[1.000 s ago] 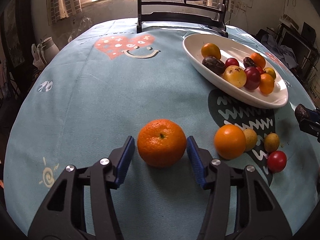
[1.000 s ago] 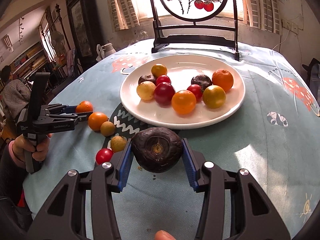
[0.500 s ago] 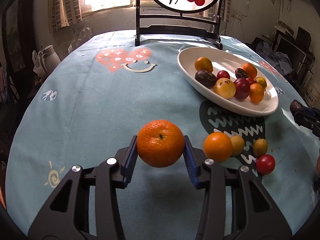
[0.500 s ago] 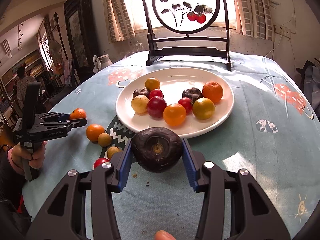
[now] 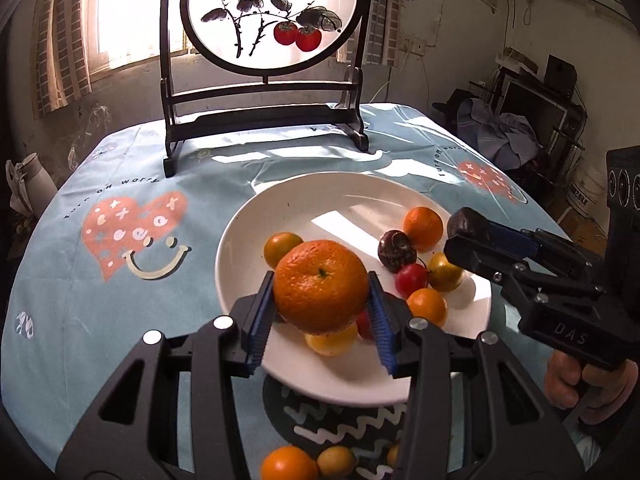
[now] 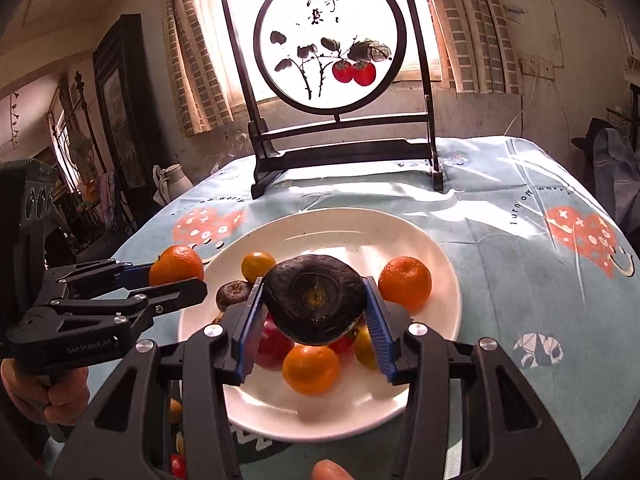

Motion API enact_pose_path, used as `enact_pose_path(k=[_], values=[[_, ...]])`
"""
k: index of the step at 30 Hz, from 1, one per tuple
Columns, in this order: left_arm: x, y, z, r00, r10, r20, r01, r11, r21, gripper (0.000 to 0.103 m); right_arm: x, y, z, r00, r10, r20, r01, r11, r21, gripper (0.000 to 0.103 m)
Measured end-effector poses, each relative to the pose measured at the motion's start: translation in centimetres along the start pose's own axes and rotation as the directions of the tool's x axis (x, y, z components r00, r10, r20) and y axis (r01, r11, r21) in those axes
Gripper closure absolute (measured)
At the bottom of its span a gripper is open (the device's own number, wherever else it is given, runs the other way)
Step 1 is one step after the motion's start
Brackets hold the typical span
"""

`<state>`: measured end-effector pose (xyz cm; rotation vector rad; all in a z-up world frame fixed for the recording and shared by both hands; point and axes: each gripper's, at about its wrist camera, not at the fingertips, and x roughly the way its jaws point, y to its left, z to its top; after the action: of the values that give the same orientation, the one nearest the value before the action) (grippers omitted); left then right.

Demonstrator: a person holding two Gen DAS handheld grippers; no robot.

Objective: Organize fruits
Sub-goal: 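Lower both held fruits onto the white plate and open both tools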

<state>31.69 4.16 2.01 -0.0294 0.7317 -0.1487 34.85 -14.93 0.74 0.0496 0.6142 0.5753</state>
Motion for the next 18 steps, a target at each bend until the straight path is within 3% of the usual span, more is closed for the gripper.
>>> enact_pose_path(k=[8, 9, 10, 12, 18], values=[[6.0, 0.3, 2.3, 0.995, 0.053, -0.088, -0.053, 0.999, 0.002, 0.057, 4.6, -1.8, 0.7, 0.996, 0.006, -0.092, -0.002, 0.999, 0.038, 0.053], [6.3, 0.4, 2.3, 0.993, 0.067, -0.098, -0.068, 0.998, -0.003, 0.052, 4.7, -1.8, 0.8, 0.995, 0.002, -0.096, 0.001, 0.999, 0.033, 0.045], [6.3, 0.5, 2.4, 0.992, 0.082, -0.097, -0.083, 0.996, -0.011, 0.03, 4.6, -1.7, 0.8, 0.995, 0.001, -0.097, 0.002, 1.0, 0.028, 0.043], [5.1, 0.8, 2.4, 0.992, 0.116, -0.05, -0.118, 0.992, -0.032, 0.014, 3.9, -1.6, 1.1, 0.997, -0.005, -0.083, 0.007, 1.0, 0.02, 0.043], [0.5, 0.8, 1.1, 0.981, 0.195, -0.001, -0.195, 0.981, -0.001, 0.008, 0.3, 0.0, 1.0, 0.999, 0.022, -0.027, -0.022, 1.0, 0.01, 0.043]])
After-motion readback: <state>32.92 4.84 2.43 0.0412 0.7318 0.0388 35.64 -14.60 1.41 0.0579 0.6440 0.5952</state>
